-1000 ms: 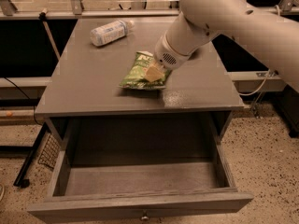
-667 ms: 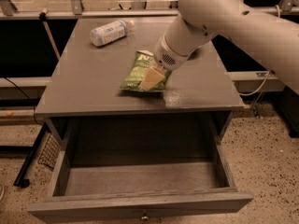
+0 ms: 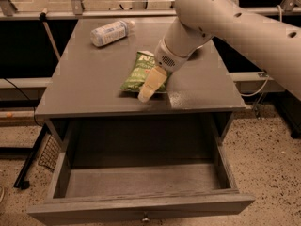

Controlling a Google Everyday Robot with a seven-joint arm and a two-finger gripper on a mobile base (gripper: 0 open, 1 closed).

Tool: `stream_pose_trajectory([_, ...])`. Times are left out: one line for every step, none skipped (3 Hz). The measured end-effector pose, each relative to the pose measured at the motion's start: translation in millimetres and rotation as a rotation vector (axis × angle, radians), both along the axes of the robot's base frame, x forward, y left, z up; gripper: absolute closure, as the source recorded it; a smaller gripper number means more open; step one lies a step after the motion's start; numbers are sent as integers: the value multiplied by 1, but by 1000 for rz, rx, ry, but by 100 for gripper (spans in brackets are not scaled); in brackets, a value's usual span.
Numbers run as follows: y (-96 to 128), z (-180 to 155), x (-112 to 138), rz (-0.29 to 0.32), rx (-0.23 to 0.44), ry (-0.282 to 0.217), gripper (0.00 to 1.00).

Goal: Place green jalapeno chip bag into top drawer

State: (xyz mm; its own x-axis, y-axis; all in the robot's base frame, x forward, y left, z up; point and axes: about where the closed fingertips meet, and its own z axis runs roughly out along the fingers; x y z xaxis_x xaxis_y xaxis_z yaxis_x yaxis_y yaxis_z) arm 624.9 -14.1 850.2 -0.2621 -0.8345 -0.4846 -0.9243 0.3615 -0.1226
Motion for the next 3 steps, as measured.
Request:
stream_pose_trajectory([-5, -10, 7, -67, -58, 13, 0])
stream_pose_trajectory([-12, -21, 17, -174, -93, 46, 3])
stream_pose_trajectory([-14, -27, 21, -214, -102, 65, 27])
